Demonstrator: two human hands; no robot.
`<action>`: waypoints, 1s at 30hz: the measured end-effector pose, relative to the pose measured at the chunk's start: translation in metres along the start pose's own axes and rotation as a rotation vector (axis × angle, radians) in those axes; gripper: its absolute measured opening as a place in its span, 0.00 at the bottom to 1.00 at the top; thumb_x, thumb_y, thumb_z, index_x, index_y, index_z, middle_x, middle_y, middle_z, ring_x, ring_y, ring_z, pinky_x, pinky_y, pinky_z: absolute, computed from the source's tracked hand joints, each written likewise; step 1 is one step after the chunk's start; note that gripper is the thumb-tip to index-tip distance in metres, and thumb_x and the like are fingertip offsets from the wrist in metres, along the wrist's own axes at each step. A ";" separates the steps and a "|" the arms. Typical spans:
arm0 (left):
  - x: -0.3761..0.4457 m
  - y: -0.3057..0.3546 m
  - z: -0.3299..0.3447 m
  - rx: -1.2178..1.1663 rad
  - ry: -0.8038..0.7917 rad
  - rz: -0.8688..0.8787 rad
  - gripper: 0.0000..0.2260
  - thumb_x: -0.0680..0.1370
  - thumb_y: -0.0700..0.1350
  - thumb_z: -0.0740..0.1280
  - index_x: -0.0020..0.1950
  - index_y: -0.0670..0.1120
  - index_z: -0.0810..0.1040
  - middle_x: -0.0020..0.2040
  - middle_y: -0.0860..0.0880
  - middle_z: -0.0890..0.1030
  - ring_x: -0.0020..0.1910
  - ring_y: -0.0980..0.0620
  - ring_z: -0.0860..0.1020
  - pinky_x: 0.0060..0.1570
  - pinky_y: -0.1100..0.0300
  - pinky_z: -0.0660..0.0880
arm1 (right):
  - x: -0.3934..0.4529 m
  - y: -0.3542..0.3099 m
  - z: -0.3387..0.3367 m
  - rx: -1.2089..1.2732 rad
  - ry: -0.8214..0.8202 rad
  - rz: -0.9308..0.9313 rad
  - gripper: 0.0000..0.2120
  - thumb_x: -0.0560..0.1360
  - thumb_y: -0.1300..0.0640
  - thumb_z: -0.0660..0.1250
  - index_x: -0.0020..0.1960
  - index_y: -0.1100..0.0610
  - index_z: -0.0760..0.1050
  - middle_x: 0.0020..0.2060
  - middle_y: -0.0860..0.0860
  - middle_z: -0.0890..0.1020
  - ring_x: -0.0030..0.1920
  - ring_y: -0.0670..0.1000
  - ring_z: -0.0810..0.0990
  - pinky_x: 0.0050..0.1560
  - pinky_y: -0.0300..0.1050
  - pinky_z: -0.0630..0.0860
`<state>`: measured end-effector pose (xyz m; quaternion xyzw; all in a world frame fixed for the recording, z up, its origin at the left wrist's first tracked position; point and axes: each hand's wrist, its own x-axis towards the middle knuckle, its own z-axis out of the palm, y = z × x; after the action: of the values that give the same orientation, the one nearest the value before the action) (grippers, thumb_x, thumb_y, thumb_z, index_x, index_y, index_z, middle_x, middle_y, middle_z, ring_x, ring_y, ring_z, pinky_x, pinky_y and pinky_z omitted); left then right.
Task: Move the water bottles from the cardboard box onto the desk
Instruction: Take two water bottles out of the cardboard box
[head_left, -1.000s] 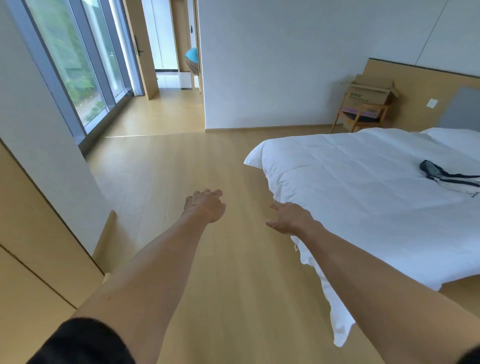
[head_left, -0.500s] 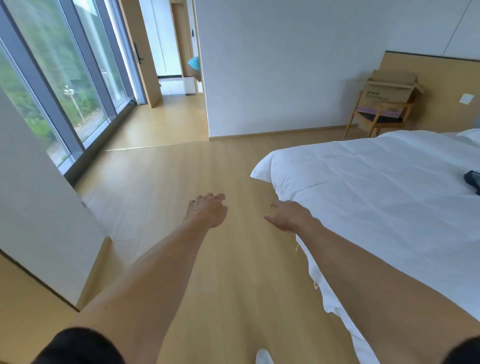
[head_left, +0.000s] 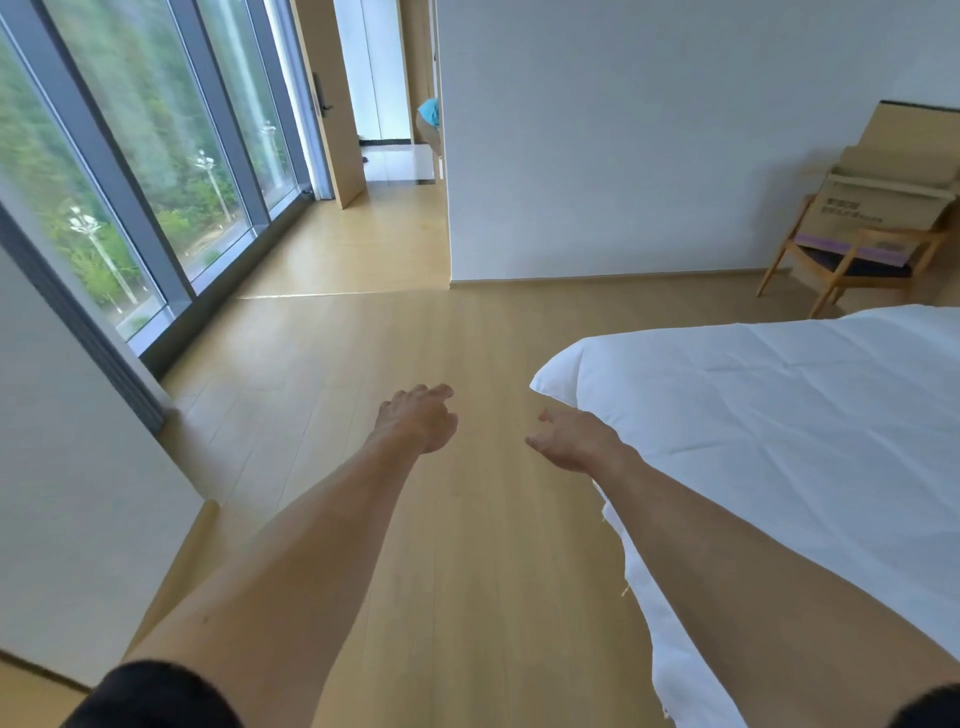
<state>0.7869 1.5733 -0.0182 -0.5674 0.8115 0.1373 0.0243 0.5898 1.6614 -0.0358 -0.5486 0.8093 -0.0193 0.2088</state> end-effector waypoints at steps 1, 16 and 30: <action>0.015 -0.001 -0.001 -0.009 -0.004 -0.007 0.23 0.83 0.52 0.57 0.79 0.56 0.62 0.76 0.47 0.67 0.73 0.43 0.66 0.71 0.49 0.63 | 0.014 -0.001 -0.003 -0.005 -0.006 0.000 0.28 0.82 0.40 0.56 0.79 0.49 0.60 0.72 0.52 0.73 0.72 0.56 0.70 0.67 0.52 0.71; 0.312 -0.045 -0.043 -0.078 -0.078 0.038 0.23 0.82 0.53 0.58 0.78 0.56 0.64 0.75 0.47 0.69 0.73 0.43 0.67 0.71 0.50 0.65 | 0.279 -0.066 -0.083 0.040 -0.003 0.095 0.30 0.81 0.39 0.59 0.79 0.50 0.60 0.73 0.52 0.72 0.71 0.55 0.71 0.67 0.51 0.71; 0.557 -0.053 -0.089 -0.081 -0.105 0.102 0.23 0.82 0.49 0.57 0.78 0.57 0.64 0.74 0.48 0.70 0.72 0.44 0.68 0.70 0.50 0.64 | 0.507 -0.106 -0.159 0.022 0.035 0.164 0.29 0.80 0.40 0.61 0.78 0.48 0.62 0.71 0.50 0.73 0.70 0.54 0.71 0.67 0.51 0.71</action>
<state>0.6488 1.0252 -0.0521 -0.5180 0.8307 0.2004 0.0368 0.4685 1.1339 -0.0241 -0.4779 0.8548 -0.0209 0.2015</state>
